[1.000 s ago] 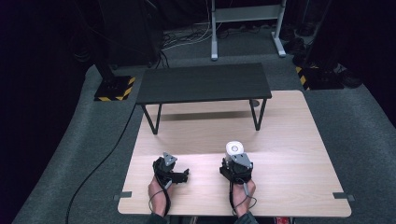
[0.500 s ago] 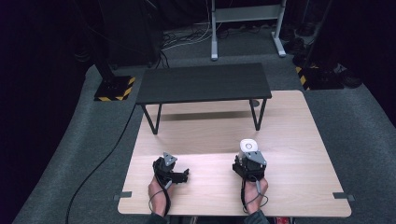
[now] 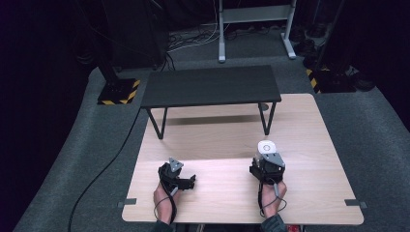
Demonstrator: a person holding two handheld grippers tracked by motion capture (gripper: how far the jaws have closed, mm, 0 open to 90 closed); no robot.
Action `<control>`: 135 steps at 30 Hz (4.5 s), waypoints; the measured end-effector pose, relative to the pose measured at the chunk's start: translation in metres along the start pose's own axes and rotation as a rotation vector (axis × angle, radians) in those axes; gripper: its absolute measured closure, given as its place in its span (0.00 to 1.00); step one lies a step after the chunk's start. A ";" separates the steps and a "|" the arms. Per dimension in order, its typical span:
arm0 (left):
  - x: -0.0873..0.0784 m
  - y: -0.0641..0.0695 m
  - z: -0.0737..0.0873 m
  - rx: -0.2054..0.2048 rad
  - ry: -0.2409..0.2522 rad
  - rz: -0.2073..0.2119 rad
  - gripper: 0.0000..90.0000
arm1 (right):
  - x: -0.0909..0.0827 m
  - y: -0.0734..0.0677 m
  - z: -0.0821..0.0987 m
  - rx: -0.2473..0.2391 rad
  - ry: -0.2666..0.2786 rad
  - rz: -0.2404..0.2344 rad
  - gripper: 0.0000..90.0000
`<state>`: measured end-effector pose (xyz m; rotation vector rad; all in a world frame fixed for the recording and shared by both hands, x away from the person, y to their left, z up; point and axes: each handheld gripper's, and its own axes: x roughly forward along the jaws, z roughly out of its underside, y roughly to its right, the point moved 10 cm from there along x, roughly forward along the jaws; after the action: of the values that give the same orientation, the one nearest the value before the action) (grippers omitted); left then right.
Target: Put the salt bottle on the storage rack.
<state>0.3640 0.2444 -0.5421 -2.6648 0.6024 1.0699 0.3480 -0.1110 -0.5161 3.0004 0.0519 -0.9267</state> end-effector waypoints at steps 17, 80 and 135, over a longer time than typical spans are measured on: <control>0.000 0.000 0.000 0.000 0.000 0.000 0.01 | -0.005 0.021 -0.028 -0.004 0.027 0.015 0.32; 0.000 0.000 0.000 0.004 0.001 0.006 0.01 | -0.032 0.049 -0.164 -0.117 0.110 -0.028 0.32; 0.000 0.000 0.000 0.024 0.000 0.034 0.01 | 0.040 0.054 -0.257 -0.063 0.049 -0.123 0.32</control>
<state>0.3641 0.2441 -0.5422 -2.6431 0.6584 1.0651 0.5277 -0.1607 -0.3267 2.9896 0.2639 -0.8432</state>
